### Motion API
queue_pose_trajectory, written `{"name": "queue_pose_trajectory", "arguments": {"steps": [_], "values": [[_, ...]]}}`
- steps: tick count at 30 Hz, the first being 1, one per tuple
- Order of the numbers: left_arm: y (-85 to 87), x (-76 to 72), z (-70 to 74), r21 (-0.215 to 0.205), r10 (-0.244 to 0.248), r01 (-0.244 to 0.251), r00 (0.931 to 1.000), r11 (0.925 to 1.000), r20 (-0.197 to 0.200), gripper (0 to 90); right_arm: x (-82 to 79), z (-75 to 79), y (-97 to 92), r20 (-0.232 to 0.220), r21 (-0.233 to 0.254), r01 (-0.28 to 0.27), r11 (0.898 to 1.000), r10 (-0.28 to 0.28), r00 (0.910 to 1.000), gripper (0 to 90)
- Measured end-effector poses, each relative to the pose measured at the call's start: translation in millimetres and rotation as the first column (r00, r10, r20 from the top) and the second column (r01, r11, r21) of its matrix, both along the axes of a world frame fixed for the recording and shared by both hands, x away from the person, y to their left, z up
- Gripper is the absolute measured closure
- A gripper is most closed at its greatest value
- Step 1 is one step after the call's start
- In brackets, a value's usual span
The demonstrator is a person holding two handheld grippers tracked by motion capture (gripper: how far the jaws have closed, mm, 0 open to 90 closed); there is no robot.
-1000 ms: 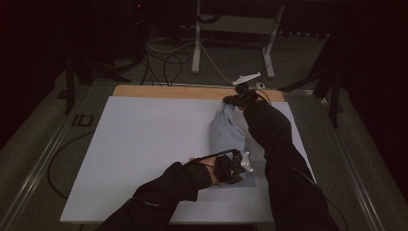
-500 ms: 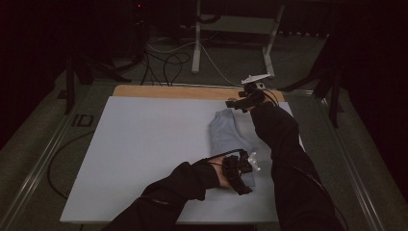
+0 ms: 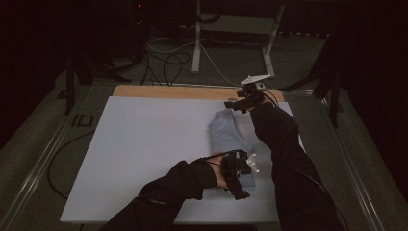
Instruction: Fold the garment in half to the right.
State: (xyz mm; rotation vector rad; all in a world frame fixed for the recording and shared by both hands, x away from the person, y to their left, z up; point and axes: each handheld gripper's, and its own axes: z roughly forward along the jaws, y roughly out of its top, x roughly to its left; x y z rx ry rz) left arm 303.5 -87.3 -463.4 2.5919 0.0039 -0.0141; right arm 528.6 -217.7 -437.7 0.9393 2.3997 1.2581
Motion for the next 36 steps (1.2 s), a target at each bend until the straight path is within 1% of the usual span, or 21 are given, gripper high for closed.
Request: {"name": "queue_pose_trajectory", "arguments": {"steps": [1,3,5,7,9,12,15,17,18,20,22,23,26,27,30,31,32,33,34,35,36], "values": [[1.9,-0.5,1.7,0.0,0.002,-0.002,1.0,1.0,0.004,5.4,-1.0,0.2,1.0,-0.001,-0.001,-0.002,1.0,0.002,1.0,11.5],[7.1,-0.8,5.4,-0.011,0.0,0.0,1.0,0.9999,-0.01,4.5,-2.8,-0.3,2.5,-0.001,-0.003,-0.006,1.0,0.006,1.0,11.6],[12.2,-1.2,9.2,-0.012,-0.003,0.003,1.0,0.9999,-0.003,2.3,-4.0,-2.0,3.5,-0.004,-0.004,0.0,1.0,0.0,1.0,11.6],[18.2,-1.1,13.1,-0.021,-0.005,0.005,1.0,0.9998,-0.008,1.5,-5.7,-3.5,4.8,-0.003,-0.006,-0.003,1.0,0.003,1.0,11.6],[24.6,-1.2,17.1,-0.035,-0.004,0.004,0.9999,0.9994,-0.016,1.1,-8.0,-4.5,5.9,-0.006,0.01,-0.003,1.0,0.003,1.0,11.8],[35.1,-0.1,22.5,-0.056,0.0,-0.001,0.9997,0.9984,-0.023,0.6,-10.9,-7.1,8.5,-0.002,-0.003,-0.004,1.0,0.004,1.0,12.9],[46.2,1.2,26.1,-0.083,0.013,-0.016,0.9993,0.9964,-0.035,0.5,-13.4,-8.9,9.1,-0.002,0.003,-0.012,1.0,0.012,0.9999,13.8],[53.4,0.8,27.5,-0.095,0.026,-0.028,0.9993,0.9951,-0.027,0.5,-15.0,-9.7,9.3,0.022,-0.011,-0.025,1.0,0.025,0.9994,13.9],[57.1,0.2,28.0,-0.093,0.035,-0.037,0.9991,0.995,-0.026,0.4,-15.2,-10.9,8.9,0.02,-0.004,-0.025,1.0,0.025,0.9995,13.8],[65.3,-0.7,28.7,-0.094,0.047,-0.049,0.9985,0.9944,-0.026,0.4,-15.8,-13.8,8.1,0.009,0.01,-0.028,1.0,0.028,0.9996,13.9],[75.2,-2.2,28.5,-0.1,0.066,-0.068,0.9975,0.9927,-0.023,0.4,-16.5,-17.1,7.7,-0.007,0.009,-0.02,1.0,0.02,0.9998,13.8],[80.9,-2.7,28.2,-0.107,0.077,-0.079,0.9967,0.9911,-0.024,0.4,-17.0,-18.4,7.3,-0.02,0.014,-0.017,1.0,0.017,0.9996,13.8],[99.4,-4.9,26.5,-0.115,0.114,-0.117,0.9931,0.9865,-0.026,0.4,-19.1,-22.9,6.7,-0.034,0.016,-0.015,1.0,0.015,0.9993,13.6],[105.9,-5.4,25.7,-0.123,0.131,-0.133,0.991,0.9834,-0.027,0.4,-19.6,-24.4,6.8,-0.043,0.019,-0.014,1.0,0.014,0.999,13.6],[125.3,-8.0,21.3,-0.161,0.181,-0.184,0.983,0.9697,-0.028,0.4,-21.0,-29.3,6.6,-0.043,0.018,-0.003,1.0,0.004,0.9991,14.0],[130.9,-9.8,19.5,-0.176,0.2,-0.201,0.9795,0.9638,-0.018,0.4,-20.1,-31.4,6.1,-0.055,0.017,0.003,1.0,-0.002,0.9985,14.4],[137.0,-11.6,17.7,-0.199,0.213,-0.21,0.977,0.9572,-0.008,0.4,-19.4,-33.5,6.1,-0.068,0.017,0.006,1.0,-0.005,0.9977,14.5],[143.2,-13.4,16.0,-0.221,0.232,-0.228,0.9727,0.9483,-0.007,0.5,-18.7,-35.8,6.4,-0.068,0.008,0.013,1.0,-0.012,0.9976,14.8],[149.1,-15.8,13.6,-0.242,0.26,-0.252,0.9655,0.937,0.004,0.5,-18.1,-38.0,6.6,-0.076,0.005,0.017,1.0,-0.017,0.997,15.1],[155.0,-17.8,11.0,-0.249,0.287,-0.273,0.9579,0.9293,0.019,0.5,-17.3,-40.5,6.7,-0.086,0.006,0.019,1.0,-0.019,0.9961,15.4],[161.3,-19.2,8.5,-0.255,0.307,-0.292,0.9515,0.9218,0.019,0.5,-16.6,-42.9,7.4,-0.093,-0.009,0.028,1.0,-0.029,0.9952,16.9]]}}
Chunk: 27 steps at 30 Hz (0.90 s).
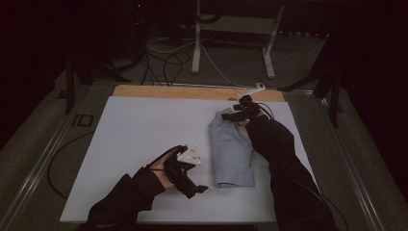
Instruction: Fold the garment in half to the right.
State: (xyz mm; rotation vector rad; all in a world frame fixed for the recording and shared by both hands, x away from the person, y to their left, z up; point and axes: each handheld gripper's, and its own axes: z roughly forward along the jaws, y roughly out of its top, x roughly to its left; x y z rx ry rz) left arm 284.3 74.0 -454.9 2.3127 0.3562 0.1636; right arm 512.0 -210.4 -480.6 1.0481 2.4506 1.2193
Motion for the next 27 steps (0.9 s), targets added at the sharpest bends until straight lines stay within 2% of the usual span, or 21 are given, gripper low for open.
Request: {"name": "queue_pose_trajectory", "arguments": {"steps": [2,4,8,11,12,13,15,16,17,19,23,25,27], "values": [[13.7,-1.8,-5.3,-0.039,0.024,-0.025,0.9994,0.9989,-0.025,0.5,2.2,-4.9,0.5,-0.013,-0.021,0.016,1.0,-0.016,0.9998,19.1],[27.0,-5.1,-10.7,-0.059,0.049,-0.051,0.9982,0.9969,-0.034,0.5,5.7,-10.1,-0.6,-0.027,-0.037,0.035,0.999,-0.036,0.999,23.1],[53.2,-11.9,-21.8,-0.078,0.092,-0.095,0.9949,0.9924,-0.042,0.5,12.0,-21.8,-2.2,-0.067,-0.074,0.066,0.995,-0.071,0.9953,27.4],[70.2,-16.5,-27.0,-0.074,0.136,-0.139,0.9898,0.9876,-0.043,0.5,12.1,-28.0,-0.7,-0.093,-0.098,0.058,0.994,-0.067,0.9934,39.0],[75.3,-17.7,-27.4,-0.078,0.148,-0.151,0.9882,0.9855,-0.04,0.5,11.4,-29.1,0.5,-0.1,-0.109,0.052,0.993,-0.063,0.993,47.1],[80.0,-18.9,-27.6,-0.084,0.16,-0.163,0.9861,0.983,-0.044,0.5,10.2,-29.0,1.0,-0.087,-0.126,0.048,0.991,-0.06,0.9944,58.2],[87.5,-21.8,-27.7,-0.088,0.178,-0.181,0.9831,0.9795,-0.044,0.5,8.2,-26.8,1.9,-0.051,-0.157,0.049,0.986,-0.057,0.997,74.4],[90.7,-23.7,-28.0,-0.096,0.182,-0.185,0.9825,0.978,-0.04,0.5,7.1,-24.9,3.0,-0.034,-0.168,0.046,0.985,-0.052,0.9981,81.9],[93.8,-25.4,-28.6,-0.104,0.185,-0.189,0.9818,0.9766,-0.042,0.5,6.2,-22.4,4.2,-0.02,-0.177,0.037,0.983,-0.041,0.9989,84.8],[99.3,-28.9,-31.0,-0.122,0.193,-0.197,0.9804,0.9729,-0.039,0.5,5.0,-17.6,6.8,0.001,-0.163,0.026,0.986,-0.026,0.9996,85.9],[107.8,-34.1,-37.9,-0.143,0.194,-0.197,0.9805,0.97,-0.033,0.5,5.1,-8.5,8.8,0.029,-0.078,0.01,0.997,-0.008,0.9995,86.0],[110.6,-35.3,-41.4,-0.147,0.205,-0.208,0.978,0.967,-0.035,0.5,7.1,-7.5,10.1,0.023,-0.079,0.017,0.997,-0.015,0.9996,86.0],[113.8,-34.9,-44.2,-0.133,0.22,-0.222,0.975,0.9659,-0.029,0.5,9.4,-10.1,11.0,0.011,-0.095,0.017,0.995,-0.016,0.9998,85.9]]}}
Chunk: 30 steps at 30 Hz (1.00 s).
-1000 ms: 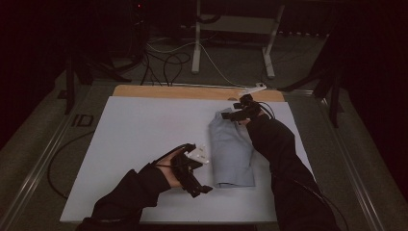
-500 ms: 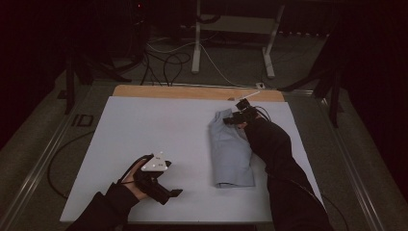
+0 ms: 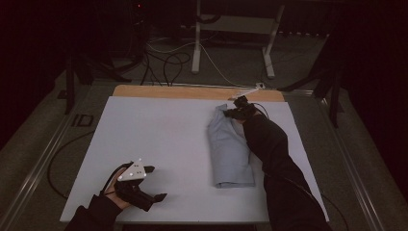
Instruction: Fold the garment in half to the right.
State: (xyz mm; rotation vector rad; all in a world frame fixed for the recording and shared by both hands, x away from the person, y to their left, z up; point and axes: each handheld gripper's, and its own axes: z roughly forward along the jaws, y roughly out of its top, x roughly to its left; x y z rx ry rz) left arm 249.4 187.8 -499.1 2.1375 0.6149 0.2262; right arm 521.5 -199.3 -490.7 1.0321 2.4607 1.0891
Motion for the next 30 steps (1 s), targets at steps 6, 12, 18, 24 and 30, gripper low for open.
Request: {"name": "queue_pose_trajectory", "arguments": {"steps": [6,12,18,24,30], "values": [[10.8,2.7,-5.0,0.01,0.035,-0.035,0.9994,0.9993,-0.003,0.5,6.3,-11.3,-0.3,-0.031,-0.025,0.026,0.999,-0.026,0.9992,85.7],[16.4,3.4,-9.1,0.015,0.058,-0.058,0.9982,0.9982,-0.016,0.5,11.1,-20.4,0.9,-0.055,-0.064,0.043,0.997,-0.046,0.9974,84.9],[22.3,4.4,-10.1,-0.002,0.078,-0.078,0.9968,0.9969,-0.017,0.5,12.7,-26.7,1.3,-0.057,-0.089,0.069,0.994,-0.074,0.9956,73.5],[25.0,4.3,-8.2,-0.013,0.087,-0.087,0.9962,0.9962,-0.01,0.5,12.2,-19.2,-1.8,-0.062,-0.071,0.071,0.995,-0.075,0.9953,40.0],[26.8,3.0,-4.8,-0.018,0.086,-0.086,0.9963,0.9962,0.001,0.5,4.0,-1.7,-5.8,-0.064,-0.007,0.025,1.0,-0.025,0.9976,19.0]]}}
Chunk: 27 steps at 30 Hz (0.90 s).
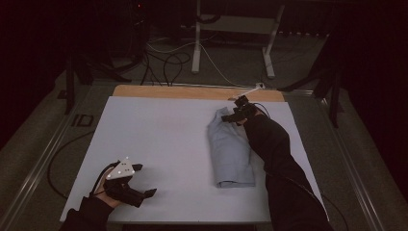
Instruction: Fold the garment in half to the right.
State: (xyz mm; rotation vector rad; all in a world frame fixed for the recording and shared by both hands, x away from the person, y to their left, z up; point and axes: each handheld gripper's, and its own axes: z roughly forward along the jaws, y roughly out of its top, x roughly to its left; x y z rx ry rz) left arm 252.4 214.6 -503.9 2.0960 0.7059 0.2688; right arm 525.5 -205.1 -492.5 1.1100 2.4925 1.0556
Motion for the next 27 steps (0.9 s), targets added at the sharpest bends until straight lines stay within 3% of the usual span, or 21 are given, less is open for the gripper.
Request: {"name": "queue_pose_trajectory", "arguments": {"steps": [8,15,25,27], "values": [[1.9,-0.8,0.1,0.008,-0.009,0.008,0.9999,0.9999,0.008,0.5,-25.6,17.3,2.4,0.037,0.016,-0.066,0.998,0.066,0.9972,19.4],[4.4,-0.9,-0.2,0.007,-0.001,0.001,1.0,1.0,0.007,0.5,-55.6,29.3,0.5,0.06,0.08,-0.12,0.99,0.115,0.9915,19.9],[4.5,-0.1,-1.5,0.013,-0.005,0.005,1.0,0.9999,0.002,0.5,-105.6,44.0,-0.6,0.11,0.099,-0.222,0.97,0.211,0.9713,18.4],[4.4,-0.1,-1.9,0.015,-0.008,0.008,1.0,0.9999,0.001,0.5,-116.2,46.7,-0.8,0.121,0.107,-0.239,0.965,0.226,0.9666,22.5]]}}
